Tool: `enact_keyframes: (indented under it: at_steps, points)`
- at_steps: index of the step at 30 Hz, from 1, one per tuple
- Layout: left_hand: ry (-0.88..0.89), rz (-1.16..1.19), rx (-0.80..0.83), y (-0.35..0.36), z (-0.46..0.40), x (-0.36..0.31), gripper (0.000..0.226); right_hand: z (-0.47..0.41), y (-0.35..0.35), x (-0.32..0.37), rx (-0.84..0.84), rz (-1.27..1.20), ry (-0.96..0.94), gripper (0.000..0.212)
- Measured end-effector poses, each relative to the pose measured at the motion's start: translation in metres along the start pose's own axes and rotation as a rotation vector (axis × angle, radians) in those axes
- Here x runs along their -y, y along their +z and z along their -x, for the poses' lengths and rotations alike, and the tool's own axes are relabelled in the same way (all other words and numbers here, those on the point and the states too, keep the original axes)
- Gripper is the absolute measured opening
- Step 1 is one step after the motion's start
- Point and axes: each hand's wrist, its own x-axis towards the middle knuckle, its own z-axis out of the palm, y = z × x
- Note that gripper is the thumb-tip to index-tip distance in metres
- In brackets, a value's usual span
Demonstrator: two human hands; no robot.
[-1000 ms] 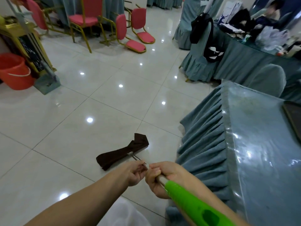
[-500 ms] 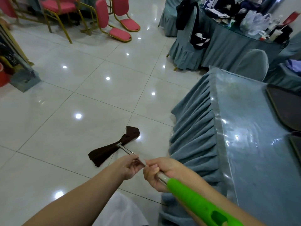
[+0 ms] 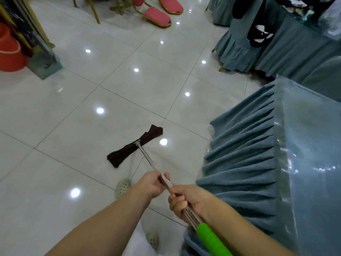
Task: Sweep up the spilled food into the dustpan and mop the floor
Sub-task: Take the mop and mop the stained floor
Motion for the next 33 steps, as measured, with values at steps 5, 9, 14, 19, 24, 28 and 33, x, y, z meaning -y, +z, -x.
enact_keyframes:
  at_steps: [5,9,14,19,24,28,33]
  points:
    - [0.041,0.03,-0.015,0.006,-0.005,-0.081,0.025,-0.024,0.077,0.039,-0.033,0.096,-0.017,0.031]
    - [0.071,0.024,0.033,0.01,-0.004,-0.149,0.03,-0.037,0.144,0.078,-0.029,0.114,-0.02,0.027]
    - [0.066,0.107,0.053,0.017,-0.006,-0.231,0.021,-0.043,0.221,0.125,-0.056,0.125,-0.028,0.024]
    - [0.076,0.038,0.041,0.02,-0.005,-0.28,0.022,-0.047,0.264,0.147,-0.046,0.11,-0.014,0.024]
    - [0.081,0.004,0.083,0.019,-0.007,-0.297,0.018,-0.045,0.281,0.161,-0.052,0.183,-0.002,0.02]
    - [0.079,0.056,0.087,0.026,-0.007,-0.313,0.023,-0.05,0.29,0.177,-0.044,0.211,0.006,0.022]
    - [0.087,0.101,0.064,0.035,-0.004,-0.341,0.027,-0.06,0.313,0.198,-0.04,0.238,0.036,0.024]
